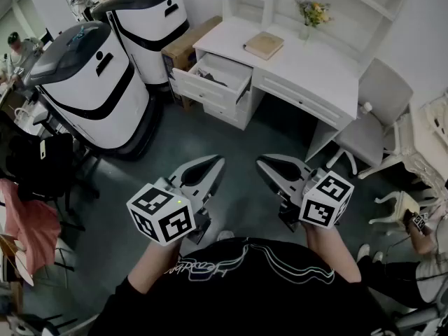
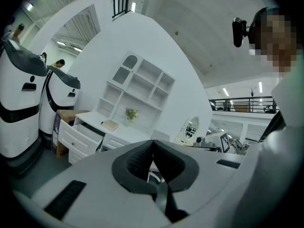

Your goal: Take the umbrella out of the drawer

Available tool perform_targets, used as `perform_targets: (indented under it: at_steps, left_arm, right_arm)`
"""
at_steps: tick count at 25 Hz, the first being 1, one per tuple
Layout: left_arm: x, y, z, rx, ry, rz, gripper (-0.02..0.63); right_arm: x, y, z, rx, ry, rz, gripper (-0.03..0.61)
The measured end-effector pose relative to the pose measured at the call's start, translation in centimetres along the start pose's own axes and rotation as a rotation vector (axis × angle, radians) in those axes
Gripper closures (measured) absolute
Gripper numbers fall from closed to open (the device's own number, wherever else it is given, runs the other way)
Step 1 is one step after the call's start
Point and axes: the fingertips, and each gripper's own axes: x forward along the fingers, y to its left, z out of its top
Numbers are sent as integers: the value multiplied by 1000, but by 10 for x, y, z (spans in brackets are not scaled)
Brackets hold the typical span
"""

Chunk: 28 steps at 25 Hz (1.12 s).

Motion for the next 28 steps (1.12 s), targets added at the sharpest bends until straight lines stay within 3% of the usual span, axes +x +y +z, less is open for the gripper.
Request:
perform_targets:
  at_steps: [9,13,20,28]
  left_arm:
    - [10,27,-7,0,34,-33,594]
    - [13,42,-11,0,45,-52,594]
    - [14,75,-17,-10,62,-61,594]
    - [41,117,6,-9,55,-23,594]
  right_arm:
    - [28,-27,-19,41,46,-67,526]
    - [43,-35,-28,104,35,-49,526]
    - [75,-47,-37,127,37,-43,526]
    - [109,-85,-3,103,27,-12,525]
